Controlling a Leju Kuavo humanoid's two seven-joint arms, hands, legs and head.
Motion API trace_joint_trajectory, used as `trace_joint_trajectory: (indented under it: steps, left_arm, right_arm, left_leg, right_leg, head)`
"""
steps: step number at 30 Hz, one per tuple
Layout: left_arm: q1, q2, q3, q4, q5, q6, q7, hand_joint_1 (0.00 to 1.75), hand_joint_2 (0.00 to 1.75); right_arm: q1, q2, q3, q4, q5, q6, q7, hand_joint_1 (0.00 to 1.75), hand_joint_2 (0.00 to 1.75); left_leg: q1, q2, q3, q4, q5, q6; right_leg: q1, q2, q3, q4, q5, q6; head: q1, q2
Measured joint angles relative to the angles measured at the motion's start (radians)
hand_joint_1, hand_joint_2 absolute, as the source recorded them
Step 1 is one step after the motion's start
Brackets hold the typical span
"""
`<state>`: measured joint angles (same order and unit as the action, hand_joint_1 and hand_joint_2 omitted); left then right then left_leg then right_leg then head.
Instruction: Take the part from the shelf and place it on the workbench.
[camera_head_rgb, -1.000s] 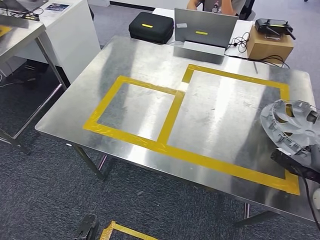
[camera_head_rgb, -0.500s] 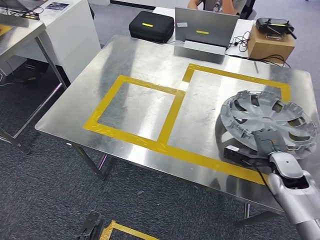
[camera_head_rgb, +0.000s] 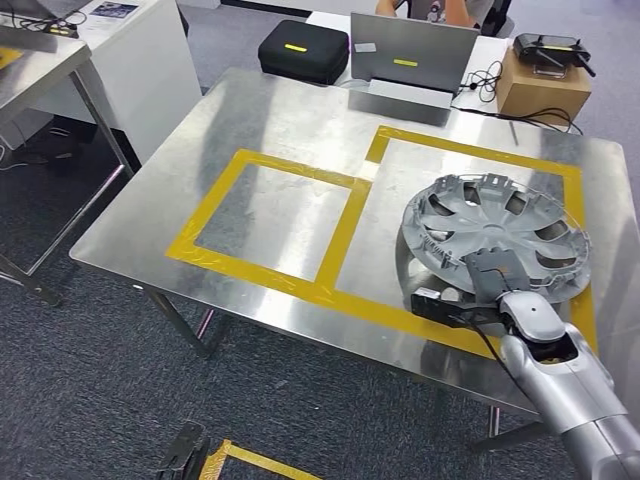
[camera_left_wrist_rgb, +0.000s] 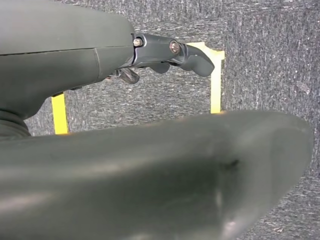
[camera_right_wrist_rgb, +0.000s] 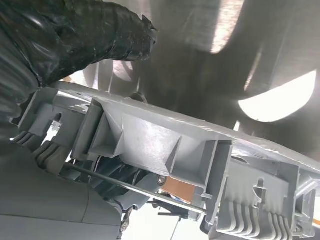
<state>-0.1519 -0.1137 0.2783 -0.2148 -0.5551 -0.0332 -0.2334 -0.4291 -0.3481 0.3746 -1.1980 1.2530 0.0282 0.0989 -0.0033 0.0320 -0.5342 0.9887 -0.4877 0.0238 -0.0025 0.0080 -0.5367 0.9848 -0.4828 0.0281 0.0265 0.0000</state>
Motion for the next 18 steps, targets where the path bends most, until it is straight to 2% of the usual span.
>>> trace_joint_trajectory:
  steps: [7, 8, 11, 12, 14, 17, 18]
  left_arm:
    - [0.0, 0.0, -0.001, 0.0, -0.002, 0.0, 0.002, 0.0, 0.0]
    - [0.0, 0.0, -0.001, 0.0, -0.002, -0.001, 0.002, 0.0, 0.0]
    - [0.001, -0.001, -0.001, 0.0, -0.001, -0.004, 0.002, 0.0, 0.0]
    - [0.001, -0.001, -0.001, 0.0, -0.001, -0.006, 0.002, 0.0, 0.0]
    - [0.002, -0.001, -0.001, 0.0, 0.004, -0.012, -0.001, 0.0, 0.0]
    - [0.004, 0.0, 0.0, 0.0, 0.013, -0.021, -0.008, 0.0, 1.31]
    - [0.006, 0.0, 0.0, 0.0, 0.015, -0.022, -0.009, 0.0, 1.31]
  right_arm:
    - [-0.02, 0.003, 0.031, 0.009, -0.027, -0.024, -0.02, 1.75, 1.75]
    - [-0.022, 0.003, 0.037, 0.01, -0.03, -0.029, -0.023, 1.63, 1.75]
    - [-0.023, 0.005, 0.051, 0.012, -0.04, -0.033, -0.016, 0.32, 1.75]
    - [-0.024, 0.005, 0.054, 0.014, -0.044, -0.033, -0.011, 0.0, 1.75]
    - [-0.023, 0.005, 0.057, 0.018, -0.057, -0.028, -0.002, 0.0, 1.75]
    - [-0.018, 0.003, 0.056, 0.028, -0.086, -0.003, 0.006, 0.0, 1.75]
    - [-0.015, 0.003, 0.055, 0.029, -0.1, 0.011, 0.008, 0.0, 1.31]
  left_leg:
    - [0.0, 0.0, -0.001, 0.0, 0.0, 0.0]
    - [0.0, 0.0, -0.001, 0.0, 0.0, 0.0]
    - [0.0, -0.001, -0.001, 0.0, 0.0, 0.0]
    - [0.0, -0.002, -0.001, 0.0, 0.0, 0.0]
    - [0.0, -0.003, -0.001, 0.0, 0.001, 0.0]
    - [0.0, -0.003, -0.002, 0.0, 0.001, 0.0]
    - [0.0, -0.003, -0.003, 0.0, 0.001, 0.0]
  right_leg:
    - [0.0, 0.0, -0.001, 0.0, 0.0, 0.0]
    - [0.0, 0.0, -0.001, 0.0, 0.0, 0.0]
    - [0.0, -0.002, -0.001, 0.0, 0.0, 0.0]
    - [0.0, -0.003, -0.001, 0.0, 0.0, 0.0]
    - [0.0, -0.004, -0.001, 0.0, 0.0, 0.0]
    - [0.0, -0.004, -0.002, 0.0, 0.0, 0.0]
    - [0.0, -0.004, -0.002, 0.0, 0.0, 0.0]
  head:
    - [0.0, 0.0]
    - [0.0, 0.0]
    - [0.0, 0.0]
    - [0.0, 0.0]
    - [0.0, 0.0]
    - [0.0, 0.0]
    - [0.0, 0.0]
